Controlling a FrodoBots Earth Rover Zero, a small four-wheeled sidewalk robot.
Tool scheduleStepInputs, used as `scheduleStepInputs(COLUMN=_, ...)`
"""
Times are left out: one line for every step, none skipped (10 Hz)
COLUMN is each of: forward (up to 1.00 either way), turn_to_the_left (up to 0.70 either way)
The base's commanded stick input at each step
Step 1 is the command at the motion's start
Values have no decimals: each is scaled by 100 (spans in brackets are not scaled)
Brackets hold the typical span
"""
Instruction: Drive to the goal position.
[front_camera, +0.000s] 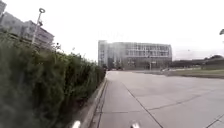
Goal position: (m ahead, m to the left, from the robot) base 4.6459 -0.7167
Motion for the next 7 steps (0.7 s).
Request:
scheduleStepInputs(forward=70, turn_to_the_left=0)
scheduleStepInputs(forward=70, turn_to_the_left=0)
scheduleStepInputs(forward=70, turn_to_the_left=0)
scheduleStepInputs(forward=70, turn_to_the_left=-15)
scheduleStepInputs(forward=70, turn_to_the_left=-34)
scheduleStepInputs(forward=70, turn_to_the_left=-32)
scheduleStepInputs(forward=70, turn_to_the_left=-15)
